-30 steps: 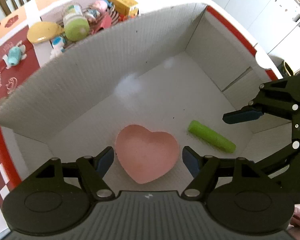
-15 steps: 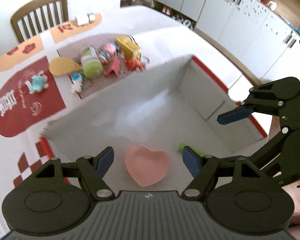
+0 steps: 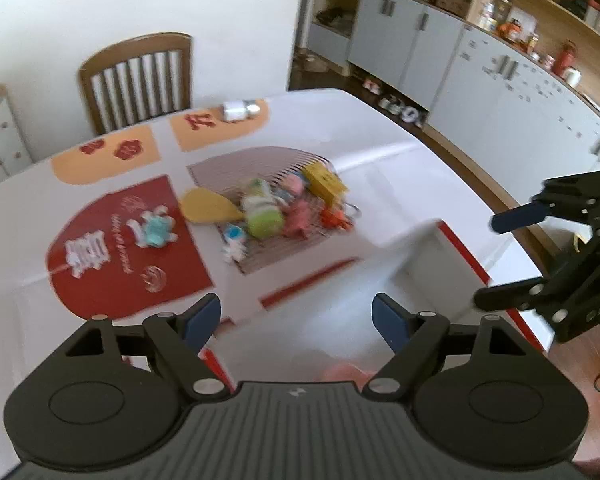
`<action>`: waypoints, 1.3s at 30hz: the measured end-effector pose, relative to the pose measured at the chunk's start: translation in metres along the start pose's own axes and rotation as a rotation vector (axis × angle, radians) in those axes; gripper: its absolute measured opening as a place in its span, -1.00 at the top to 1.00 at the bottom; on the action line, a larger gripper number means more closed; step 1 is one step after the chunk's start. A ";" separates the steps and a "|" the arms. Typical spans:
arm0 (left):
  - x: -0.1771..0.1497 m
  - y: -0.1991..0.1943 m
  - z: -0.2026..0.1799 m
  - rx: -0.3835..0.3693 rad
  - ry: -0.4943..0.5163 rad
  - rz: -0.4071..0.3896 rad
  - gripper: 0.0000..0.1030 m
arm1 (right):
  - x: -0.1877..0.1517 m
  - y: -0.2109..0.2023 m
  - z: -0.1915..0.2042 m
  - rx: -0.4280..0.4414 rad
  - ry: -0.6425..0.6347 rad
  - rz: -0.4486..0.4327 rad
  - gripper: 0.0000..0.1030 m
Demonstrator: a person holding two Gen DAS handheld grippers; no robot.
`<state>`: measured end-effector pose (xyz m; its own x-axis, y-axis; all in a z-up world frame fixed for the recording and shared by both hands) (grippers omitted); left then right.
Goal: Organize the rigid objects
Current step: 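Lift both tools out of the box back toward the pile, then grasp the teal toy with the left tool while the right tool grasps the yellow box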
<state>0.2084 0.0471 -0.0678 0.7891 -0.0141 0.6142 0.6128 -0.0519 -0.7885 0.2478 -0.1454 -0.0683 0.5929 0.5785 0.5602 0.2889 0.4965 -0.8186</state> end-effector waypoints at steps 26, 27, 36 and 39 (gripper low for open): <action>0.056 0.138 0.109 0.245 -0.170 0.059 -0.99 | 0.086 0.112 -0.117 -0.062 0.044 0.055 -0.75; 0.056 0.144 0.111 0.243 -0.170 0.063 -0.99 | 0.086 0.118 -0.120 -0.060 0.048 0.060 -0.74; 0.051 0.191 0.123 0.288 -0.158 0.106 -0.99 | 0.089 0.165 -0.143 -0.078 0.075 0.107 -0.65; 0.049 0.201 0.127 0.304 -0.159 0.119 -0.99 | 0.090 0.177 -0.149 -0.079 0.086 0.119 -0.59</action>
Point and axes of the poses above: each gripper's, at about its wrist camera, not at the fingertips, and y roughly the way its jaws point, z to its left, x to its top, the point moved 4 cm from there along y, roughly the way its jaws point, and after that the axes turned 6 degrees about x, right-handed, at the moved point
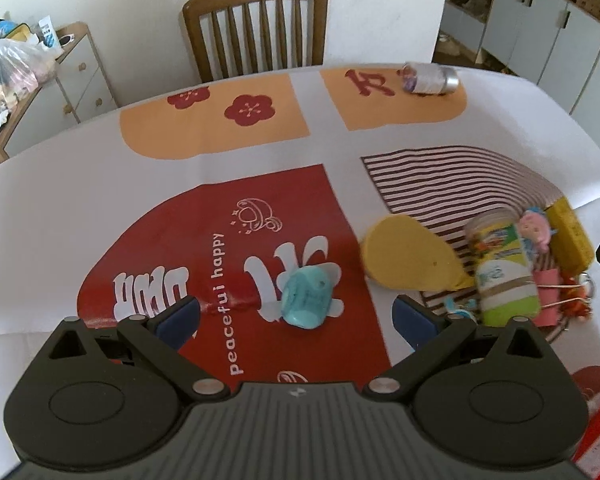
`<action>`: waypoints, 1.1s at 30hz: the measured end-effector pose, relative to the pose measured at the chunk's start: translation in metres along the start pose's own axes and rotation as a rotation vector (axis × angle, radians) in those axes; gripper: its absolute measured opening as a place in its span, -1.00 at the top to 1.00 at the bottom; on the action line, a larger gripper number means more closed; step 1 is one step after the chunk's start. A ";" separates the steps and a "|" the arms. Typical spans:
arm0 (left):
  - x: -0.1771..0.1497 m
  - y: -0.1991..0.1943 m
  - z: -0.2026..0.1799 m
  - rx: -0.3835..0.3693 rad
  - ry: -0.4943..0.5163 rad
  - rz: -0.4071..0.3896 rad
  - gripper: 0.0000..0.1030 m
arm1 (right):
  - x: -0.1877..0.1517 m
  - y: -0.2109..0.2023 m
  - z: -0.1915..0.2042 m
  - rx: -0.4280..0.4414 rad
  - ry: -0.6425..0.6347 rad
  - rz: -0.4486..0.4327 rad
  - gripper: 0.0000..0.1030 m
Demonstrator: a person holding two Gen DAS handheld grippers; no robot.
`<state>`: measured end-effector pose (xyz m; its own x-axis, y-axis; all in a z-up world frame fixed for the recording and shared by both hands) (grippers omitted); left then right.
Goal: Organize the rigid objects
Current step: 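Grasp the teal toy with the left tool while the right tool grasps the yellow box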
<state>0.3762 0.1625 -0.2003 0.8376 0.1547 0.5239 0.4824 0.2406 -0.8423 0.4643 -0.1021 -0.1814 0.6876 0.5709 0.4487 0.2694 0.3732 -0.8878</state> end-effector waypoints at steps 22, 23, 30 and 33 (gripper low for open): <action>-0.004 0.027 -0.008 0.057 0.029 -0.034 -0.54 | 0.007 0.040 0.002 -0.008 -0.026 0.034 0.21; -0.004 0.026 -0.009 0.058 0.038 -0.039 -0.48 | 0.007 0.041 0.004 -0.008 -0.031 0.035 0.26; -0.002 0.023 -0.008 0.082 0.048 -0.059 0.15 | 0.007 0.043 0.009 -0.027 -0.052 0.037 0.43; -0.002 0.020 -0.005 0.091 0.051 -0.069 0.41 | 0.005 0.042 0.008 -0.041 -0.050 0.034 0.44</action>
Point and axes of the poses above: each gripper's, at about its wrist camera, not at the fingertips, and y roughly the way its jaws point, z to its left, x to its top, the point moved 4 cm from there along y, roughly the way its jaws point, and after that the axes turned 6 degrees about x, right-handed, at the moved point
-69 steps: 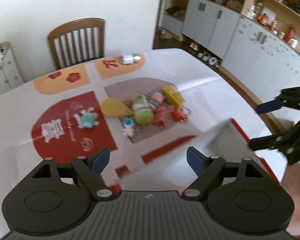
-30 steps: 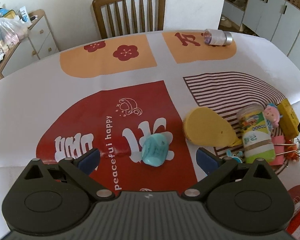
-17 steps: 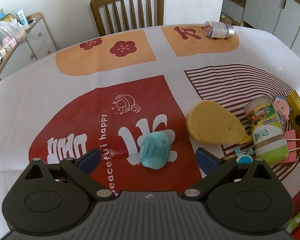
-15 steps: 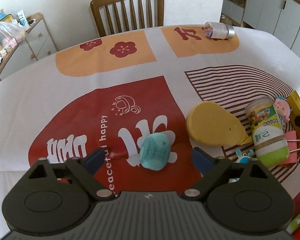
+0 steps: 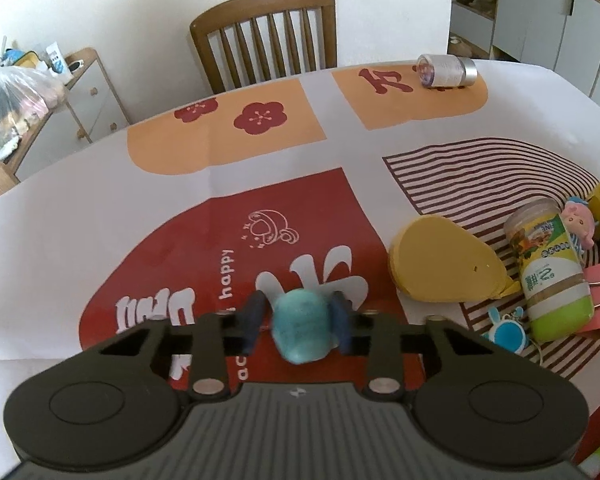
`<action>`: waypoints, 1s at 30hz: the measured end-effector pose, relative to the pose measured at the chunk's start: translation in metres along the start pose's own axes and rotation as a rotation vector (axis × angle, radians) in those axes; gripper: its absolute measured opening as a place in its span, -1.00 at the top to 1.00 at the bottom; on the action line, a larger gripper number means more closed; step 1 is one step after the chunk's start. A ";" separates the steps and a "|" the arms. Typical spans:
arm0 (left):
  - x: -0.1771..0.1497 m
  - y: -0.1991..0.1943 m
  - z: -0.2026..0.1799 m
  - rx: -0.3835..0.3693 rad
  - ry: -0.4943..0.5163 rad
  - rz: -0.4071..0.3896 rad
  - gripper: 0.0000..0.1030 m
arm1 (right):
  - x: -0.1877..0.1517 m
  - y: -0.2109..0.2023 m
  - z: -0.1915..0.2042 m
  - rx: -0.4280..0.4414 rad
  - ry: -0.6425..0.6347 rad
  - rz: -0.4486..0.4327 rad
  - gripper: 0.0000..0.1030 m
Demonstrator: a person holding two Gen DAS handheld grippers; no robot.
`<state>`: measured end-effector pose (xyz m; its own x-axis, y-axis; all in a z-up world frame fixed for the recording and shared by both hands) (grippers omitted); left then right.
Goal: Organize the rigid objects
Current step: 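Grasp the teal toy with the left tool while the right tool grasps the yellow box, then carry both items into the white box and open both tools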
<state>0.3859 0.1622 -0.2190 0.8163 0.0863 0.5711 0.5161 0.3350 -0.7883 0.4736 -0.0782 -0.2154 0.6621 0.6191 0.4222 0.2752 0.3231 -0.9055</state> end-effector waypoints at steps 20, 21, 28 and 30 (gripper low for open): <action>0.002 -0.060 0.015 -0.102 -0.075 0.004 0.41 | -0.036 -0.086 0.004 0.049 0.030 -0.086 0.44; 0.001 -0.065 0.014 -0.109 -0.071 0.004 0.41 | -0.038 -0.092 0.006 0.051 0.027 -0.091 0.44; -0.007 -0.112 0.004 -0.184 -0.045 -0.014 0.41 | -0.054 -0.136 0.026 0.055 0.007 -0.131 0.44; -0.010 -0.127 0.001 -0.204 -0.034 -0.018 0.41 | -0.060 -0.147 0.032 0.055 0.004 -0.139 0.44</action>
Point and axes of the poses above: each gripper's, at about its wrist camera, not at the fingertips, and y roughly the way its jaws point, z to its left, x to its top, the point moved 4 cm from there along y, roughly the way its jaws point, and after that the axes turned 6 degrees about x, right-handed, at the moved point
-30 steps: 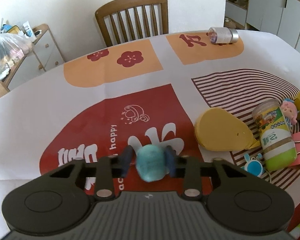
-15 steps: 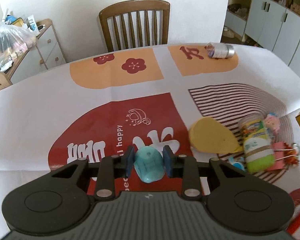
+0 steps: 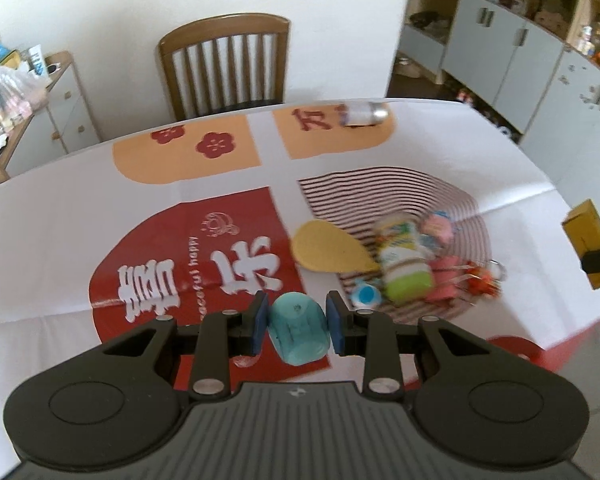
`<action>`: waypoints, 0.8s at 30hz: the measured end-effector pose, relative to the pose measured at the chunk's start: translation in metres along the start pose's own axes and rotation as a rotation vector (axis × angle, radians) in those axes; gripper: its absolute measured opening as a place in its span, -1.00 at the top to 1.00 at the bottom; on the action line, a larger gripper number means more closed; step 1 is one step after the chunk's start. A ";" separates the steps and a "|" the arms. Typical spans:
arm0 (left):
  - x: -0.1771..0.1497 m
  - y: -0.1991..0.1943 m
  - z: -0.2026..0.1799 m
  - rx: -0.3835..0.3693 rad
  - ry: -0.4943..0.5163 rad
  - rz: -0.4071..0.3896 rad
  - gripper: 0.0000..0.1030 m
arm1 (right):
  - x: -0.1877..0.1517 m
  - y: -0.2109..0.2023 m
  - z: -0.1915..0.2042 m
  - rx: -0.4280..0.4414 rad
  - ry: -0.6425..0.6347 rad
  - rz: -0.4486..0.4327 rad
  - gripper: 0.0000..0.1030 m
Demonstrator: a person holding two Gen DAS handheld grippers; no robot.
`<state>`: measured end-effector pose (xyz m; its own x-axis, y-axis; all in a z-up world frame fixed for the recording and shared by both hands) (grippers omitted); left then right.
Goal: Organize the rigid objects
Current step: 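Carry both items into the white box and open both tools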
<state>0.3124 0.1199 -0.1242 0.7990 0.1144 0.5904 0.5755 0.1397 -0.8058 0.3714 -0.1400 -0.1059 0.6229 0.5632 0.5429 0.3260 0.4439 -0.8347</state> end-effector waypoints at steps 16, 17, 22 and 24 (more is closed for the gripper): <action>-0.036 -0.086 -0.036 -0.125 0.095 -0.027 0.41 | -0.043 -0.057 0.061 0.006 -0.021 -0.028 0.44; -0.038 -0.090 -0.038 -0.135 0.096 -0.026 0.41 | -0.046 -0.057 0.065 0.011 -0.021 -0.026 0.44; -0.051 -0.107 -0.056 -0.178 0.142 -0.019 0.41 | -0.061 -0.061 0.085 0.022 -0.030 -0.020 0.44; -0.056 -0.111 -0.063 -0.197 0.159 -0.015 0.41 | -0.067 -0.059 0.093 0.030 -0.033 -0.011 0.44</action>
<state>0.2147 0.0363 -0.0713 0.7986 -0.0443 0.6002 0.5978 -0.0562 -0.7997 0.2441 -0.1393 -0.0842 0.5955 0.5808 0.5550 0.3109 0.4705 -0.8258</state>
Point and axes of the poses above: each gripper's, at about its wrist camera, not at the fingertips, and y roughly the way its jaws point, z to its left, x to its top, the point moved 4 cm from there along y, roughly the way its jaws point, and after that the axes turned 6 degrees about x, right-handed, at the moved point
